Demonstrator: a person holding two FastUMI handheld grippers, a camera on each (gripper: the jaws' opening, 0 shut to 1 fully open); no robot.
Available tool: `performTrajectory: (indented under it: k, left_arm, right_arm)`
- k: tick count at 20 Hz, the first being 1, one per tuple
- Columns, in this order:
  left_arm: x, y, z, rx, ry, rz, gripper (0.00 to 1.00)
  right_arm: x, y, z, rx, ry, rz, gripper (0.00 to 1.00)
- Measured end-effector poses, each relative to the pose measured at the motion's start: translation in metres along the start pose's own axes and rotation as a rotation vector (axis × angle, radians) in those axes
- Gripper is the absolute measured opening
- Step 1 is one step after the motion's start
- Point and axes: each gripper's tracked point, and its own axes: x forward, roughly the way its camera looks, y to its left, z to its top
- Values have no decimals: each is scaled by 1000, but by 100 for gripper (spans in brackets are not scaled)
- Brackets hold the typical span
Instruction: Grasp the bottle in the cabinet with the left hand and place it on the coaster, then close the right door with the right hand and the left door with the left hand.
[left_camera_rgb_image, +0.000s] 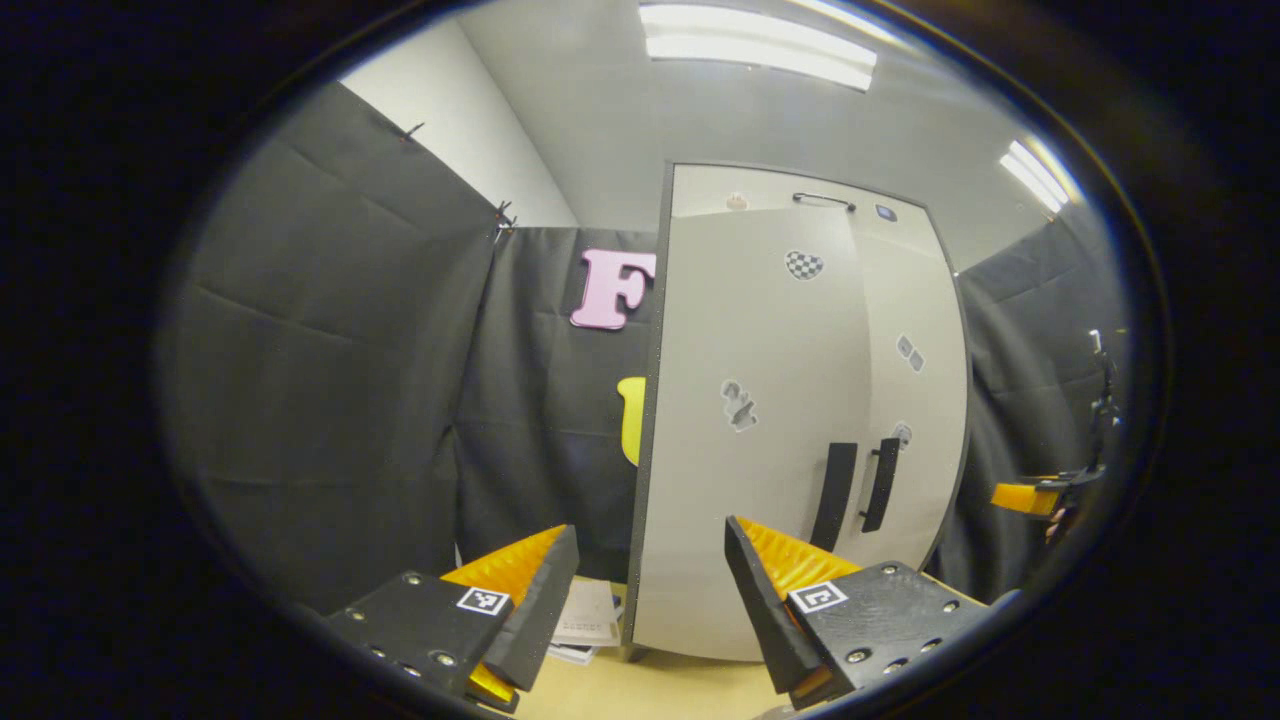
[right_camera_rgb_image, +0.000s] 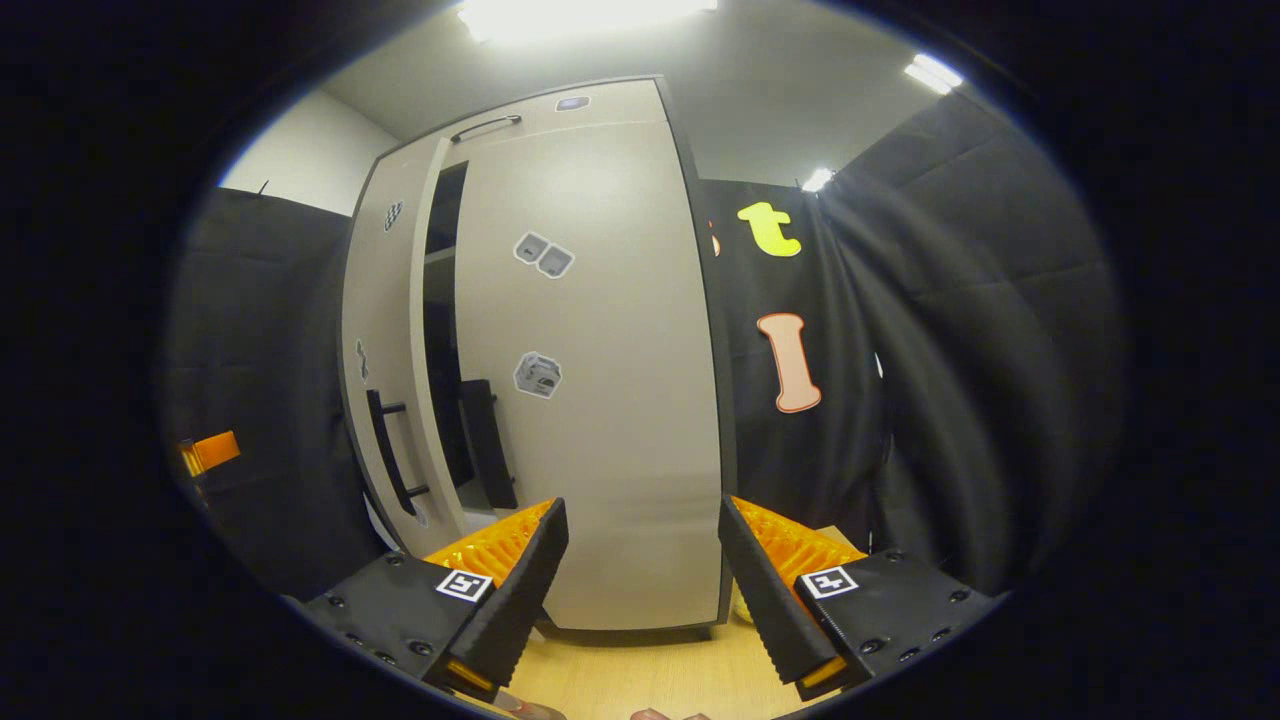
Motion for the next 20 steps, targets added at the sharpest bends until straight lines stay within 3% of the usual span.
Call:
performTrajectory:
  k: [4,6,7,9,10,11,15,18,19,20]
  left_arm:
    - [0,-18,-2,-17,9,-20,86]
    - [-2,-27,0,-19,10,-17,86]
    - [-1,-31,1,-20,15,-15,86]
    - [-1,-38,2,-14,24,2,85]
    - [-5,-41,2,-9,31,13,85]
    - [-6,-45,3,-4,38,26,85]
    - [-22,-55,0,-5,61,100,85]
    - [-35,-65,-11,-46,66,111,86]
    - [-39,-66,-11,-52,58,115,92]
    - [-42,-67,-10,-59,54,119,92]
  right_arm:
    - [-5,-15,-18,105,33,-29,96]
    - [-8,-24,-29,98,51,-35,92]
    - [-9,-29,-32,91,52,-32,96]
    - [-13,-37,-37,75,46,-19,96]
    - [-13,-41,-39,63,44,-7,92]
    - [-13,-42,-43,51,43,14,96]
    - [-13,-34,-49,1,45,146,96]
    - [-19,-27,-44,-13,50,204,96]
    - [-21,-24,-41,-16,47,216,96]
    - [-22,-21,-39,-21,44,227,96]
